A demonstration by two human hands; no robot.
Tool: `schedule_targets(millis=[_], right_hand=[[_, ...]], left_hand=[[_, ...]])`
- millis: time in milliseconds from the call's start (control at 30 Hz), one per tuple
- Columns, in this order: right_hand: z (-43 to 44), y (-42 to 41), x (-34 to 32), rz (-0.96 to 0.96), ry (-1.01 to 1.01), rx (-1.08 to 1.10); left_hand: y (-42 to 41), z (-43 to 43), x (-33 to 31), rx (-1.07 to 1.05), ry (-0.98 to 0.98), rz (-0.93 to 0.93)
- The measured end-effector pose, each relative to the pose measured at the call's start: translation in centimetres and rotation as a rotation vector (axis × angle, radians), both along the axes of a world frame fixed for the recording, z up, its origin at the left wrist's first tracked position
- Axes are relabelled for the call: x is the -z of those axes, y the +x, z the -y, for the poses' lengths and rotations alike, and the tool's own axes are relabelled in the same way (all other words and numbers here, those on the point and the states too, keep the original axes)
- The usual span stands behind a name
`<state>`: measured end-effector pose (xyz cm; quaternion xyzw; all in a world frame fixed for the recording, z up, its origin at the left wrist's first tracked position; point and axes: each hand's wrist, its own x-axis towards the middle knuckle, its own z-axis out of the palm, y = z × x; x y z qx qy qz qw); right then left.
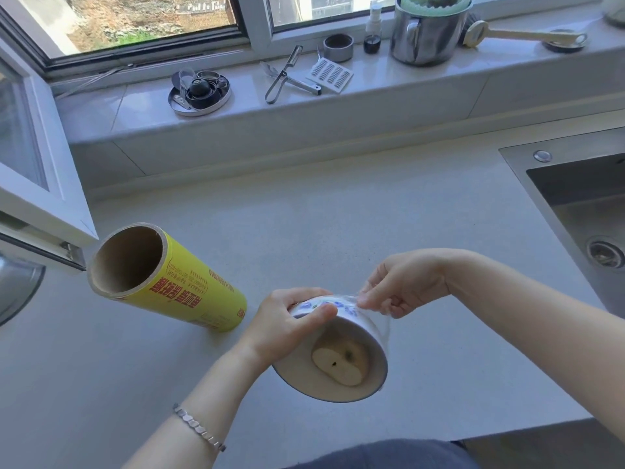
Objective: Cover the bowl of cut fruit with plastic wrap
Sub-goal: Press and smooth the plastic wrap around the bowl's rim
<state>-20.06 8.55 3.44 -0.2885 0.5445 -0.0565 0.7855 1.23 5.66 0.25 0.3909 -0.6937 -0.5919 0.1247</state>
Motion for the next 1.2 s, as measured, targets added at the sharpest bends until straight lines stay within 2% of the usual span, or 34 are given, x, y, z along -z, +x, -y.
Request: schedule_targets(millis=[100,200,300,433,567,900,1067,1200], right_hand=[[-0.2,-0.3,0.1,-0.041,-0.029,-0.083],[-0.7,-0.8,0.3,-0.046,-0.085,-0.049],[-1.4,-1.1,0.7,-0.050,-0.193,0.128],[-2.2,0.3,1.8,-0.161,-0.335,0.435],[-2.7,2.7,3.3,-0.228,-0.342,0.618],[-2.7,4.1,3.2,-0.137,-0.247,0.685],[-3.0,4.0,3.3,-0.092,-0.213,0.597],[-2.8,3.7,2.9,-0.046,-0.341,0.516]], left_hand=[[-0.1,-0.1,-0.1,0.001,0.007,0.006],[0.0,-0.1,0.0,0.006,0.006,0.010],[0.3,-0.2,0.1,-0.019,0.015,-0.006],[0.3,-0.5,-0.1,-0.034,0.024,-0.039],[-0.1,-0.9,-0.4,-0.070,0.023,-0.122],[0.0,-1.0,-0.7,-0.194,0.031,-0.234],[0.4,-0.8,-0.5,-0.167,0.031,-0.250],[0.2,-0.9,-0.9,-0.159,0.057,-0.276]])
